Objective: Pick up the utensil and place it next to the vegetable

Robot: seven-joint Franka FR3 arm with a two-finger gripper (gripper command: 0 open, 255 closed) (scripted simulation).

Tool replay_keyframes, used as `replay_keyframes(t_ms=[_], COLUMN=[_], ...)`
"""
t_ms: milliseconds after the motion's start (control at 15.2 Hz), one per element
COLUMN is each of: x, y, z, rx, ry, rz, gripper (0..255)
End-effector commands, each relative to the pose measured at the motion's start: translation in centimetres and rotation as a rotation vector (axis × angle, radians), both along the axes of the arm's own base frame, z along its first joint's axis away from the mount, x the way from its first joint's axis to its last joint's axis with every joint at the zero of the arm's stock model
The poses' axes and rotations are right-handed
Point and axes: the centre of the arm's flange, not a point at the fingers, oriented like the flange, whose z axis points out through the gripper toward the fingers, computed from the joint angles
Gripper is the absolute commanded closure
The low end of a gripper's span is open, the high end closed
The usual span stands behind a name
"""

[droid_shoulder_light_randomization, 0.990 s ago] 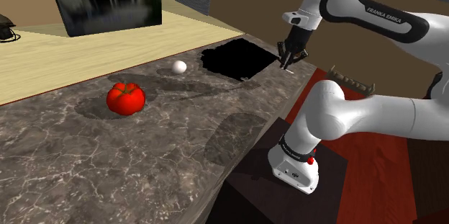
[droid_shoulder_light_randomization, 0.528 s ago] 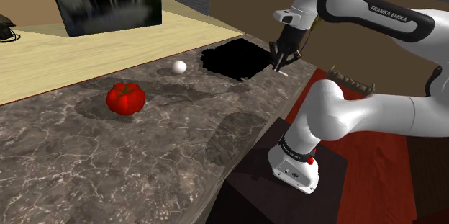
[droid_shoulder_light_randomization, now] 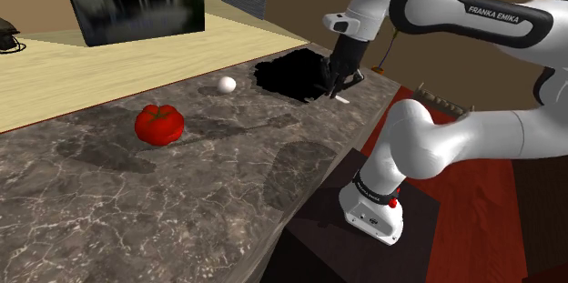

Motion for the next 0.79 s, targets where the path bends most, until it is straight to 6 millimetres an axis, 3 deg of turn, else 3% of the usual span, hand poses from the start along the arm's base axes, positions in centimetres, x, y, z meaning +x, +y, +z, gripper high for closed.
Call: replay_keyframes(t_ms=[0,726], x=[0.3,2.4], y=[2.7,17.1], z=[0.0,0.0], rx=[0.001,0.001], ry=[-0.001,-0.001], rz=[-0.001,-0.001], gripper=[255,255])
